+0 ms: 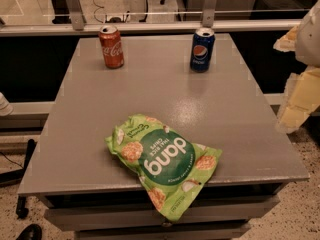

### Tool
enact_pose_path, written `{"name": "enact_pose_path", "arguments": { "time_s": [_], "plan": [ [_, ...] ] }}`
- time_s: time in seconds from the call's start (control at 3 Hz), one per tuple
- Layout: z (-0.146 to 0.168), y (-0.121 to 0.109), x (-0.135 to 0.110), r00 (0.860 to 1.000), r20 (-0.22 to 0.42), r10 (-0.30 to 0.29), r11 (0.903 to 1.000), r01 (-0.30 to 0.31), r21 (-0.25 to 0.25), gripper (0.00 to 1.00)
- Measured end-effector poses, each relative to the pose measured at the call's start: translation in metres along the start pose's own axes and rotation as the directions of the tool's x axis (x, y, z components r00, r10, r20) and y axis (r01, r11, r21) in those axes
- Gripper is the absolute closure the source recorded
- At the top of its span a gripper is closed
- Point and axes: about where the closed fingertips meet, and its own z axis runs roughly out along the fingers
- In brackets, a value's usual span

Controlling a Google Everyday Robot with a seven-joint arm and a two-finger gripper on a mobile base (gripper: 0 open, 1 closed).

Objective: Move pepsi can near green rice chip bag

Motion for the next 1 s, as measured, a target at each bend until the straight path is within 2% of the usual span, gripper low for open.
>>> {"name": "enact_pose_path", "arguments": {
  "time_s": [0.33, 0.67, 1.0],
  "plan": [
    [0.000, 0.000, 0.000, 1.000, 0.000, 0.000, 1.0000, 0.000, 0.000, 0.00],
    [0.001, -0.018, 0.009, 1.000, 0.016, 0.016, 0.9986, -0.017, 0.051, 0.00],
    [0.014, -0.060, 0.019, 0.997, 0.056, 0.057, 0.9894, -0.064, 0.130, 0.00]
  ]
}}
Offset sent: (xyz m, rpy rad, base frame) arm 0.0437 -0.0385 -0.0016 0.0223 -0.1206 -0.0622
